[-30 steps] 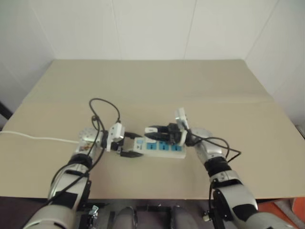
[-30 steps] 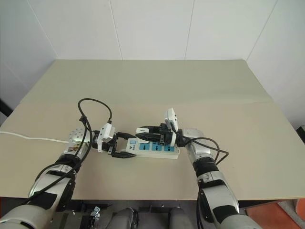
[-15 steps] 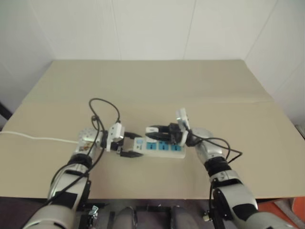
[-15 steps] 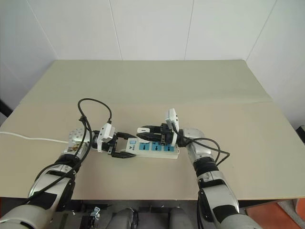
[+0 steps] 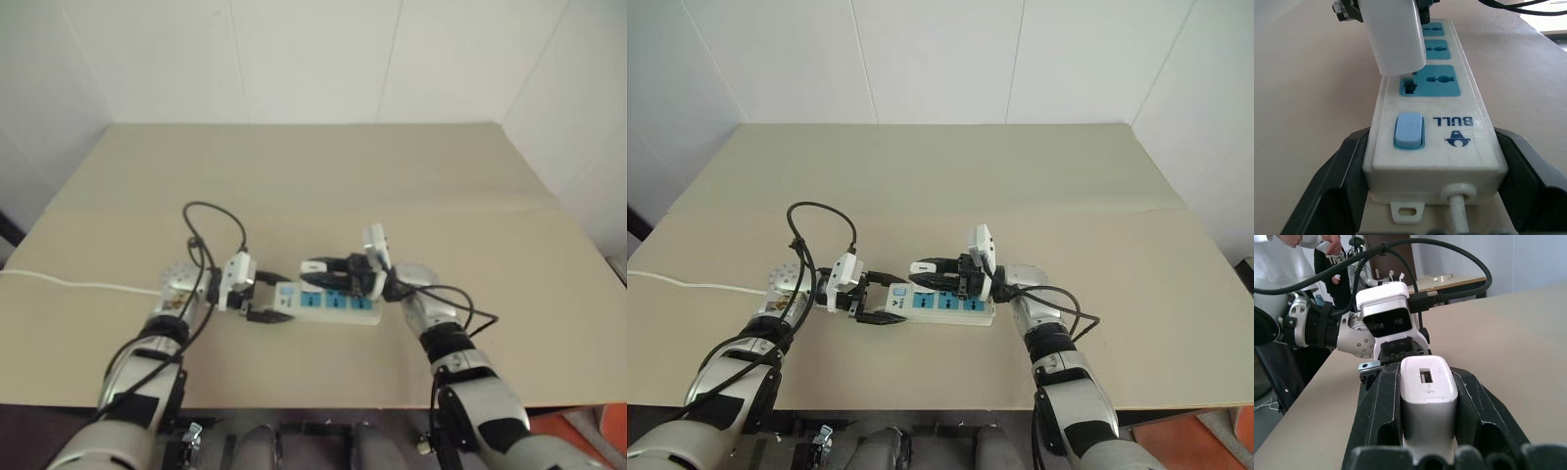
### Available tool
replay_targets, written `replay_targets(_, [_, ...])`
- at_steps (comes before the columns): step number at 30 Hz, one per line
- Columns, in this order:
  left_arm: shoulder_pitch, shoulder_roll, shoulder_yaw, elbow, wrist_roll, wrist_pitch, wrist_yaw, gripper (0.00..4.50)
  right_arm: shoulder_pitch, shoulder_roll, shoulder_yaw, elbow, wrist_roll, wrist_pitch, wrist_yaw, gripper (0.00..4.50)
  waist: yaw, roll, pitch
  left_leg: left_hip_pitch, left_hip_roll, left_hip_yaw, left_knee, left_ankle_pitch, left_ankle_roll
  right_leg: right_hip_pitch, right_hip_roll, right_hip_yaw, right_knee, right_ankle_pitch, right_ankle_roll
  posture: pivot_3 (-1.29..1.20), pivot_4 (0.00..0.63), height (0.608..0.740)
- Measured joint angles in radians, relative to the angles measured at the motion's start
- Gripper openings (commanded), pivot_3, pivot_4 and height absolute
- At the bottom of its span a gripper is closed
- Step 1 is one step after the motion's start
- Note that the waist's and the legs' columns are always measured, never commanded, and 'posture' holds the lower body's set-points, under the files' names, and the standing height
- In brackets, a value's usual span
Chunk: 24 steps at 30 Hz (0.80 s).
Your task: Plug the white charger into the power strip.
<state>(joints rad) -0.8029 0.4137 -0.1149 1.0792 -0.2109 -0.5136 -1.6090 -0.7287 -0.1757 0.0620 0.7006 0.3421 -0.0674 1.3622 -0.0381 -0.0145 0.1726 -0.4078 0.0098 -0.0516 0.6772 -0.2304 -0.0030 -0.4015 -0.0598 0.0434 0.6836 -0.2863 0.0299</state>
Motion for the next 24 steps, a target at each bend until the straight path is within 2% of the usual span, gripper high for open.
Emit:
replay_targets(15, [0.0, -0.001, 0.003, 0.0, 0.006, 0.0, 0.001, 3.27, 0.007, 0.002, 0.003, 0.006, -0.024, -0.062, -0.002, 1.13, 0.0, 0.0, 0.0, 0.001, 0.0, 0.0, 0.0, 0.0, 0.0, 0.001, 0.0, 0.0, 0.0, 0.0, 0.0, 0.0, 0.15, 0.74])
replay_targets(24, [0.0, -0.003, 0.003, 0.003, 0.009, 0.0, 0.004, 3.27, 0.02, 0.001, 0.023, 0.02, -0.058, -0.175, -0.003, 1.13, 0.0, 0.0, 0.0, 0.005, 0.0, -0.001, -0.001, 0.0, 0.0, 0.006, 0.0, 0.0, -0.002, 0.0, 0.0, 0.0, 0.15, 0.74])
